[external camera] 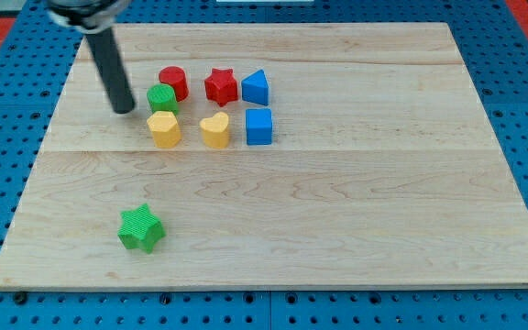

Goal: Place the green star diagonal to the blue cube

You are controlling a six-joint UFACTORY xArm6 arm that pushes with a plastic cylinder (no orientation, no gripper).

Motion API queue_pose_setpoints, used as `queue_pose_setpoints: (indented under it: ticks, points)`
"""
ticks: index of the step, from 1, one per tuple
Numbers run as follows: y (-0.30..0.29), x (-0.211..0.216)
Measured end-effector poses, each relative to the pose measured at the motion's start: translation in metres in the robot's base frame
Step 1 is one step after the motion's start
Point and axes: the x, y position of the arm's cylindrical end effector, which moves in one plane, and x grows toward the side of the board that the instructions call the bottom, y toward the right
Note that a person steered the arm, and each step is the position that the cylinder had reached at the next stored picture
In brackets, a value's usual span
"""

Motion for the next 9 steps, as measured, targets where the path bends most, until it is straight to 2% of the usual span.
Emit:
queue_pose_setpoints:
  ticks: [1, 2, 3, 4, 5, 6, 7, 8, 9]
  points:
    - [-0.012, -0.011]
    - [-0.031, 0.010]
    - [-0.050, 0.144]
    - [-0.017, 0.194]
    - [0.074, 0.202]
    - [0.135, 0.170]
    - [0.109, 0.191]
    - [0.111, 0.183]
    - [0.148, 0.167]
